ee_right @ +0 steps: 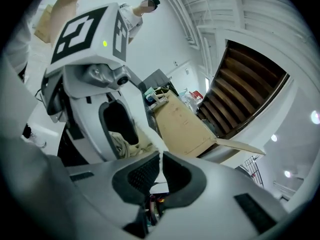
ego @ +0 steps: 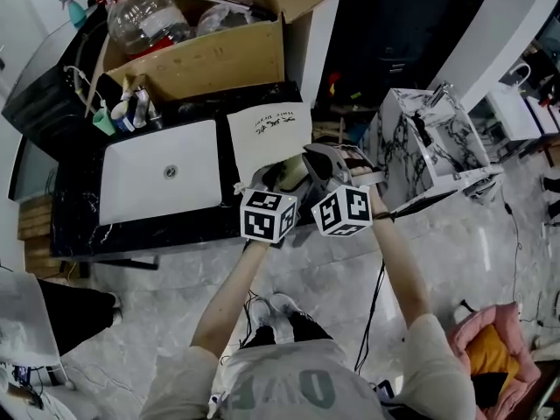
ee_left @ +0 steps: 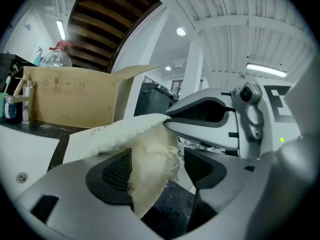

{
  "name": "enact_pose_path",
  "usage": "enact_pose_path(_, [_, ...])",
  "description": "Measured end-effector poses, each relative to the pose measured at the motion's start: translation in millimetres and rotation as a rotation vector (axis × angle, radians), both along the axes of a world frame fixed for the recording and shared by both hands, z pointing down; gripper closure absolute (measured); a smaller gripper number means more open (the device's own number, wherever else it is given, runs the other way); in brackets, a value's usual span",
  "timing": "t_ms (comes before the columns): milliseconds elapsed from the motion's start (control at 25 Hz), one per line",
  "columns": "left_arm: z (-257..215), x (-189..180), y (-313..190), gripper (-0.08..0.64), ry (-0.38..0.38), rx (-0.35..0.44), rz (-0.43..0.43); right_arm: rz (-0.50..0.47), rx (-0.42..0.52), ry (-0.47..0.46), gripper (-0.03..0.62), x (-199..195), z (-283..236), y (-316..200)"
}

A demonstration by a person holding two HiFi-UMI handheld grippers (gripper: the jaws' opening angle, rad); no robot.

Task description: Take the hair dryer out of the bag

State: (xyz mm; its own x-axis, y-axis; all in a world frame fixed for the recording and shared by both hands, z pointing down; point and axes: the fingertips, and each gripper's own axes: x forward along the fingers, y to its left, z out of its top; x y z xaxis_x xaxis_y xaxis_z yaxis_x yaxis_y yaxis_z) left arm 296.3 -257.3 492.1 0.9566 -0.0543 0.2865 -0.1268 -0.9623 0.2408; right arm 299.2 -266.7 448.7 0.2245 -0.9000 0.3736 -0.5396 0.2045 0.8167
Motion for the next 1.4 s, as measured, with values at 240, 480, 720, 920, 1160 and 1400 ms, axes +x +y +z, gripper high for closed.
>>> enact_pose_path(240, [7, 7, -42, 0.225, -0.058, 0.045, -0.126, -0.015, -0.004, -0.006, 0.549, -3, 2, -1])
enact_pose_path(480, [31, 18, -68, 0.225, -0.163, 0.031, -0.206, -0.036, -0.001, -0.020, 0.549, -11, 6, -9])
enact_pose_path(720, [51, 29, -77, 0.225, -0.230, 0.005, -0.222, -0.047, 0.000, -0.039, 0.549, -15, 10, -11])
enact_pose_path(920, [62, 42, -82, 0.225, -0.273, -0.009, -0.218, -0.038, -0.002, -0.060, 0.549, -12, 15, -10])
enact_pose_path(1160, [77, 45, -97, 0.225, -0.328, -0.032, -0.246, -0.017, 0.002, -0.123, 0.549, -5, 24, -8])
enact_pose_path(1400, [103, 45, -96, 0.225, -0.485, -0.077, -0.186, 0.006, -0.018, -0.129, 0.549, -1, 34, -7])
